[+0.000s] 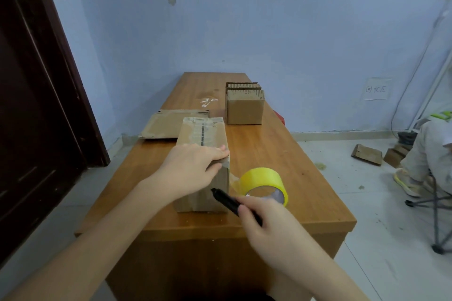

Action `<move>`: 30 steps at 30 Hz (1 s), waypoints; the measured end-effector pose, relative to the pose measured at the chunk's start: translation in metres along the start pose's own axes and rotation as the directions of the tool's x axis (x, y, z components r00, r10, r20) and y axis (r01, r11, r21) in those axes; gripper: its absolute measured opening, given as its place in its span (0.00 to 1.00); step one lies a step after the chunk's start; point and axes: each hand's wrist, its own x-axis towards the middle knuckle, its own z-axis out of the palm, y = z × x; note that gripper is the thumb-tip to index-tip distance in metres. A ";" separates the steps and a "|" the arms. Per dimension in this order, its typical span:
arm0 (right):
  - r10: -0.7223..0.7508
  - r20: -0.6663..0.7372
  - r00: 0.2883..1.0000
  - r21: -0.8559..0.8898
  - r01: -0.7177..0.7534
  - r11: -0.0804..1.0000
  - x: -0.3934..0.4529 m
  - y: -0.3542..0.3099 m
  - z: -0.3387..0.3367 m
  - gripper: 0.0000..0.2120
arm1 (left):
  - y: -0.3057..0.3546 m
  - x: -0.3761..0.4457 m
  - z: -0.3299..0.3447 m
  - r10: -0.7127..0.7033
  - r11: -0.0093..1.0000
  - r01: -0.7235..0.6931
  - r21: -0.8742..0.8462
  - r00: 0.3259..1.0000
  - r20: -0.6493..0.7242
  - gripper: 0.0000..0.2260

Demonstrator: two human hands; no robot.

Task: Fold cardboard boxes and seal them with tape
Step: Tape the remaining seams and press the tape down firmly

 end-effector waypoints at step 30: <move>0.397 -0.434 0.808 0.145 -0.372 0.917 0.055 0.146 -0.022 0.12 | -0.003 -0.001 -0.001 -0.044 0.997 0.044 -0.058 0.999 0.015 0.17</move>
